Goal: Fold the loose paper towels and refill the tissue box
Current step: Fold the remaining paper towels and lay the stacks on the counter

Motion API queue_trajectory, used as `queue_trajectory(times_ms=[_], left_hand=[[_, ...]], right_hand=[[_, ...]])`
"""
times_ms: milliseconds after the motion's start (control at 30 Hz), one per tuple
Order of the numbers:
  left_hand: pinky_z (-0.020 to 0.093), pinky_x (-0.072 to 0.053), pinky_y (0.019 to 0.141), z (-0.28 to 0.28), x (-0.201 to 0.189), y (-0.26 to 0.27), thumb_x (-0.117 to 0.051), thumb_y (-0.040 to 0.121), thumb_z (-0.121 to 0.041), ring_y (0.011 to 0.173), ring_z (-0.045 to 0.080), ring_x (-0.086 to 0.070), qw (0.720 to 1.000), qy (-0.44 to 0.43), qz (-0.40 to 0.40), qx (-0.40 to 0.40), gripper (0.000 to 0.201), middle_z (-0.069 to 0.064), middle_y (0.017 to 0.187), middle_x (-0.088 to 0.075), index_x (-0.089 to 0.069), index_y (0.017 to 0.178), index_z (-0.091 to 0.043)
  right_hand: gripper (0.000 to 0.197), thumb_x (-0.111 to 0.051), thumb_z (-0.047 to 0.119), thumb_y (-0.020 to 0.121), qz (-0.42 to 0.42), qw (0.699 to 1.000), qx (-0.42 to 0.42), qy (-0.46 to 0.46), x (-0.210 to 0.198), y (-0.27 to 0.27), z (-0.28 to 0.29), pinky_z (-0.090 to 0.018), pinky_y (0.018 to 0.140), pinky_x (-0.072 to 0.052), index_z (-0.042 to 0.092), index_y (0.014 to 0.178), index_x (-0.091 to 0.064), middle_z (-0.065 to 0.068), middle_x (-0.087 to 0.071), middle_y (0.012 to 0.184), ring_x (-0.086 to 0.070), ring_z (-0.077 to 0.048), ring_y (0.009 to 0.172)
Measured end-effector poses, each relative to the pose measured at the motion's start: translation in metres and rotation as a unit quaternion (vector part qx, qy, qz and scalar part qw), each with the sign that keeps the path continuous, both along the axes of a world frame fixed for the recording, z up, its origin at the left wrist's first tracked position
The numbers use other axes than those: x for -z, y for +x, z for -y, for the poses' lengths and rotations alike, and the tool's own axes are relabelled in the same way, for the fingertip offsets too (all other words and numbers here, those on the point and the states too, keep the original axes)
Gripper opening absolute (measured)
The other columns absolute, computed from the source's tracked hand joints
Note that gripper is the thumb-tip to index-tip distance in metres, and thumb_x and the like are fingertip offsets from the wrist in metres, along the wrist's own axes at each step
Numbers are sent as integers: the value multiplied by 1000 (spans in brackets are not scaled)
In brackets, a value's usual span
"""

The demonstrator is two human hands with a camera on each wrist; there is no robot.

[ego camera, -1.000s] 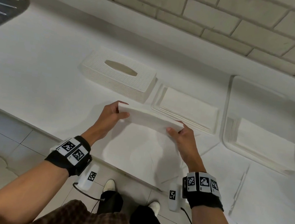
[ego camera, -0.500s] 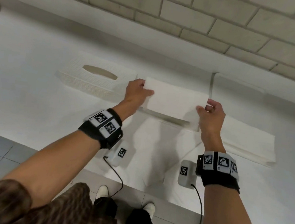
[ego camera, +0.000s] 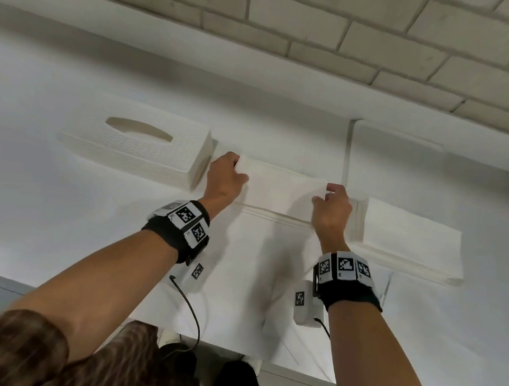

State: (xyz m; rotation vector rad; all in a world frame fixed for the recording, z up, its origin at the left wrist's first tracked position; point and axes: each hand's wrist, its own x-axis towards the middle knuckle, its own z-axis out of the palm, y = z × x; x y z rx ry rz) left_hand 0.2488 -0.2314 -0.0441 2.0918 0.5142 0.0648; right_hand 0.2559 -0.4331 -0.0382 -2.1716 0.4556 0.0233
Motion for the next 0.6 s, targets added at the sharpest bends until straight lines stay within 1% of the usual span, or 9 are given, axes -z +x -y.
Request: queue_trajectory(times_ms=[67,167,233,267,333,400,467,533,600], left_hand=[[30,-41,73,1,4,-3,-65,80,-6,88,26,-55,998,56,-5,24,29,17,106,-61,-60,107,2],[32,-39,95,3,1,-8,-63,83,-11,113,30,-47,993,115,-7,38,48,17,125,-49,-50,129,-1],[36,-35,104,1,-8,-11,-63,85,-14,122,31,-42,991,135,17,22,57,15,131,-47,-43,137,-5],[36,-35,105,0,-12,-12,-62,86,-14,122,30,-43,991,129,35,11,57,14,131,-48,-43,138,-6],[37,-39,102,-5,-22,-19,-61,88,-13,120,27,-46,993,92,66,-6,52,12,128,-52,-45,137,-10],[37,-45,95,-12,-30,-30,-61,88,-13,113,26,-52,995,41,87,-12,47,9,122,-55,-49,134,-12],[29,-46,87,-21,-36,-42,-61,88,-10,102,23,-57,995,-7,101,-20,42,9,117,-58,-53,129,-12],[25,-46,83,-30,-39,-56,-62,88,-9,92,18,-58,994,-34,100,-32,36,8,117,-60,-58,124,-12],[25,-46,84,-38,-38,-70,-62,88,-9,89,15,-57,994,-44,95,-37,32,7,118,-61,-60,120,-12]], right_hand=[[40,-54,1,93,-5,1000,-11,-27,3,-3,-3,-24,83,-42,3,132,-50,-17,-59,127,-59,-24,105],[48,-56,0,91,25,997,-30,-74,5,-8,-3,-31,99,-43,3,137,-45,-16,-49,135,-51,-30,123],[50,-59,0,88,81,991,-40,-96,-3,-17,-4,-40,105,-42,5,136,-46,-15,-47,134,-47,-29,123],[48,-61,-1,87,103,988,-61,-97,-9,-24,-6,-40,102,-44,6,133,-50,-14,-49,131,-48,-28,121],[45,-68,-1,81,100,977,-169,-79,-21,-47,-14,-33,94,-46,7,124,-59,-13,-55,122,-53,-28,114],[49,-76,2,74,15,944,-323,-69,-28,-74,-26,-29,92,-43,9,120,-62,-12,-58,118,-51,-28,113],[62,-81,14,70,-74,882,-439,-153,-25,-99,-37,-36,99,-40,15,127,-56,-6,-55,125,-44,-27,119],[75,-82,25,69,-90,821,-491,-276,-17,-116,-45,-39,103,-34,22,136,-46,-1,-47,134,-37,-26,125],[73,-80,30,71,-72,789,-500,-349,-13,-125,-52,-42,101,-30,24,135,-46,0,-46,135,-36,-26,126]])
